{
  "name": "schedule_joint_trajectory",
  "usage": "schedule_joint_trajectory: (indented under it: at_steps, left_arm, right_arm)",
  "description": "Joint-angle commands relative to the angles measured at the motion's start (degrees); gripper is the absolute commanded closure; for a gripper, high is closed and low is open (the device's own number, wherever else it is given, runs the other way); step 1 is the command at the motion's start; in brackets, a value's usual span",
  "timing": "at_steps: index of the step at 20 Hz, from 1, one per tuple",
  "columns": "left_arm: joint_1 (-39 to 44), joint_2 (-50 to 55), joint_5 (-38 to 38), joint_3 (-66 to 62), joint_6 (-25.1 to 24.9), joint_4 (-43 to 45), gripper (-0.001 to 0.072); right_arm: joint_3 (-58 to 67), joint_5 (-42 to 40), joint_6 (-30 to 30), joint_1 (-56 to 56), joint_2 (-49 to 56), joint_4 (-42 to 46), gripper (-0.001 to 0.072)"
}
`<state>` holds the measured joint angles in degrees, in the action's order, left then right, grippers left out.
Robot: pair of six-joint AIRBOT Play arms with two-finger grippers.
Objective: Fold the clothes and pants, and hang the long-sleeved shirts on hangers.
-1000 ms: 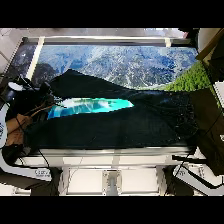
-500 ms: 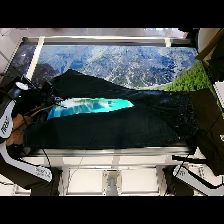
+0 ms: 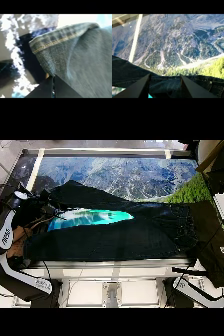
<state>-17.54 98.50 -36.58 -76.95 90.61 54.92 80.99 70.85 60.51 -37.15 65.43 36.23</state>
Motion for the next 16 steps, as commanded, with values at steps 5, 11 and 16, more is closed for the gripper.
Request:
schedule_joint_trajectory:
  at_steps: [5,11,16]
  left_arm:
    - [-0.17,-18.56,-17.38,-2.14,-10.49,10.54,0.0696]
    - [-0.15,-36.74,-20.98,-2.73,0.55,21.97,0.0698]
    - [-0.09,-24.94,-21.70,-3.43,2.23,24.61,0.0698]
  right_arm:
    - [0.07,9.09,0.26,0.02,-0.20,0.09,0.0303]
    - [0.11,9.97,0.20,0.04,-2.93,2.16,0.0303]
    - [0.04,4.83,0.22,0.04,-1.88,1.99,0.0303]
